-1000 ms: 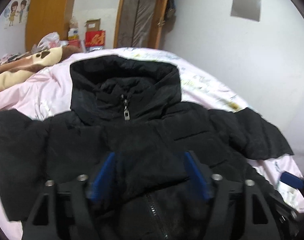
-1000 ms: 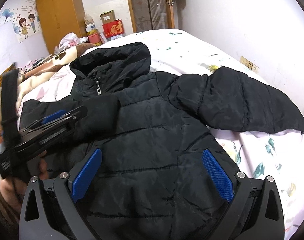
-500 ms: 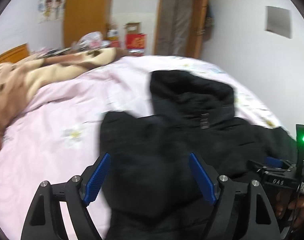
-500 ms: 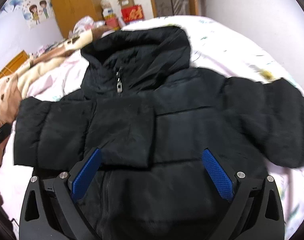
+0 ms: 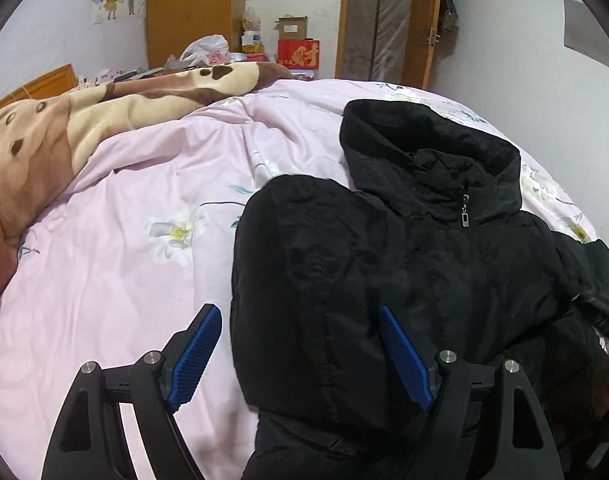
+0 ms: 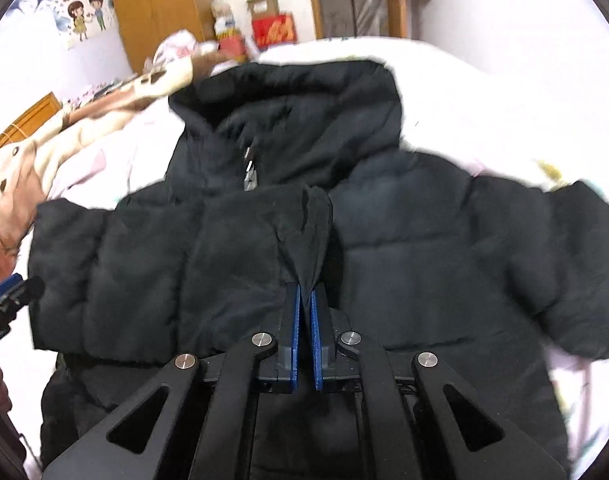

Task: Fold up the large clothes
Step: 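Grasp the other black sleeve with the right tool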

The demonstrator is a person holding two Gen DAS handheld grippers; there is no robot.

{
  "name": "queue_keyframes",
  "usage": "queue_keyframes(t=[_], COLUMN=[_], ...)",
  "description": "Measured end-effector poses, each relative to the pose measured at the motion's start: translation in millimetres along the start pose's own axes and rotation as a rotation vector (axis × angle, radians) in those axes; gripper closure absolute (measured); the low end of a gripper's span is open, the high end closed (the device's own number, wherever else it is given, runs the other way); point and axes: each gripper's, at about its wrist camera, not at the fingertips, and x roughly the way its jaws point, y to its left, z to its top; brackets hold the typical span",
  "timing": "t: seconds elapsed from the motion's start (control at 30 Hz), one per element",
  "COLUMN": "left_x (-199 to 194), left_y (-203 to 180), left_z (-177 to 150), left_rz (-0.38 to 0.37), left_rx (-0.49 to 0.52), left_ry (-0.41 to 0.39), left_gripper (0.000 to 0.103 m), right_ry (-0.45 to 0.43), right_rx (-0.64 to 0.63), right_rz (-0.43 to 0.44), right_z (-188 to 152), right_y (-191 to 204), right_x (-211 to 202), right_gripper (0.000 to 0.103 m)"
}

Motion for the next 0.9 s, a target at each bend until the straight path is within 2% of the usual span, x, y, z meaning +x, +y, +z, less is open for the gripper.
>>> queue_keyframes(t=[0.1,0.2,0.33,0.47,0.57,0.63,0.73,0.77,0.9], left_x=[5,22,49,70,76,81,84,84,80], left_y=[-6,-12,-21,-27,-23,-23,-24,-25,-20], left_z=[2,5,5,3,2,1,-1,-1,2], left_rz=[0.022,0.002,0.037,0.073,0.077,0.088,0.099,0.103,0.101], left_rx=[0.005,0.001,0.008,0.050,0.024,0.030,0.034,0.041,0.003], left_ry=[-0.006,0.040,0.091,0.124,0.126,0.132,0.133,0.133,0.152], left_gripper=[0.022,0.022,0.022,0.022,0.022,0.018,0.017,0.017,0.017], right_ry=[-0.046,-0.056,-0.009,0.034,0.053,0.060,0.070,0.072,0.075], right_rx=[0.027,0.025,0.041,0.059,0.080,0.063,0.039,0.028,0.016], right_rz=[-0.039,-0.116,-0.155,-0.166,-0.142,-0.155,-0.171,-0.180,-0.226], right_z=[6,6,0,-8,-13,-15,-18,-18,-18], right_y=[-14,-25,-38,-51,-59,-60,-58,-58,-59], right_x=[-19,-23,-8,9,21,26,31,32,27], right_gripper=[0.098,0.098,0.098,0.098,0.097,0.097,0.096,0.094,0.077])
